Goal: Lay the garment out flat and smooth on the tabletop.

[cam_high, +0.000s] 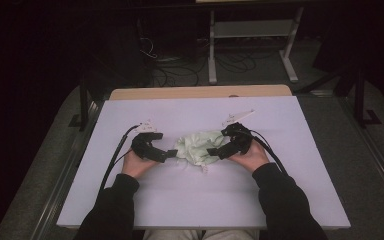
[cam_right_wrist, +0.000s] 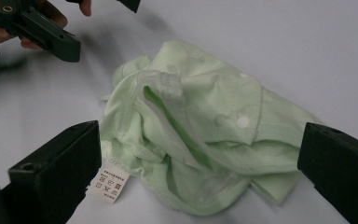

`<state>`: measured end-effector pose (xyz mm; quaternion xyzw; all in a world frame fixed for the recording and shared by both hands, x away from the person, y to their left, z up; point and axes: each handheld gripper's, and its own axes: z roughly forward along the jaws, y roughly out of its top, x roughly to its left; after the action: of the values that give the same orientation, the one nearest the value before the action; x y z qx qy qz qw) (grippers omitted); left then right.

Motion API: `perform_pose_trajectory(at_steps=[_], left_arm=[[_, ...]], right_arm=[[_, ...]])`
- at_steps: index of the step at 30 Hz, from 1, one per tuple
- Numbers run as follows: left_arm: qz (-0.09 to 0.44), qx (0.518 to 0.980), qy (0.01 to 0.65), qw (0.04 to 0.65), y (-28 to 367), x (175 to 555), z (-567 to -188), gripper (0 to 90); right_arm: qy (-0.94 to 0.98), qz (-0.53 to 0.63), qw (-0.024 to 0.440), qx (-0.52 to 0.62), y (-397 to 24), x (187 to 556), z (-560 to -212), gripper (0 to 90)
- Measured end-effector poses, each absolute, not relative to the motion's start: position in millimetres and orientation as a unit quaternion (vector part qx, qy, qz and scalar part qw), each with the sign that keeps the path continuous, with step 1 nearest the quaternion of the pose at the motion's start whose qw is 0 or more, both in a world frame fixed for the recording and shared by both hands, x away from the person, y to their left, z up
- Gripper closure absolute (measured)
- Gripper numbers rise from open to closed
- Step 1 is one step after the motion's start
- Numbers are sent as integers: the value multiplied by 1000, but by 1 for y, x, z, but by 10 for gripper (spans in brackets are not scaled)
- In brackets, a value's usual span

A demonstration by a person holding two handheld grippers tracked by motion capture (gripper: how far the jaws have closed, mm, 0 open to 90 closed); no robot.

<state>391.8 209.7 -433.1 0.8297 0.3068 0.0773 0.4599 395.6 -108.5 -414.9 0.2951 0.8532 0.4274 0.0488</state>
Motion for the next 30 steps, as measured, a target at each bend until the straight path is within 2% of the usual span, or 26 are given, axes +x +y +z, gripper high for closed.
perform_pose_trajectory(at_steps=[4, 5, 10, 11, 12, 14, 15, 17, 26, 30], left_arm=[[57, 847, 298, 437, 201, 393, -438, 48], [57, 847, 298, 437, 201, 393, -438, 61], [45, 853, 293, 429, 199, 394, -443, 143], [46, 855, 292, 427, 198, 393, -444, 143], [46, 856, 289, 425, 197, 393, -444, 178], [53, 861, 280, 421, 195, 392, -443, 204], [53, 861, 280, 421, 195, 392, -443, 207], [55, 864, 277, 417, 194, 393, -443, 224], [73, 879, 263, 391, 185, 394, -445, 281], [92, 884, 261, 375, 178, 395, -445, 377]], right_arm=[[859, 420, 40, 290, -101, 397, -418, 18], [860, 419, 39, 288, -100, 398, -418, 74], [863, 425, 40, 269, -98, 395, -415, 480], [863, 425, 40, 269, -98, 395, -415, 480], [861, 429, 48, 269, -98, 394, -412, 650], [859, 427, 58, 277, -99, 393, -409, 789], [859, 425, 61, 280, -100, 393, -407, 826], [858, 421, 70, 288, -101, 393, -404, 857], [843, 427, 93, 314, -108, 394, -396, 865], [828, 443, 98, 330, -115, 396, -389, 865]])
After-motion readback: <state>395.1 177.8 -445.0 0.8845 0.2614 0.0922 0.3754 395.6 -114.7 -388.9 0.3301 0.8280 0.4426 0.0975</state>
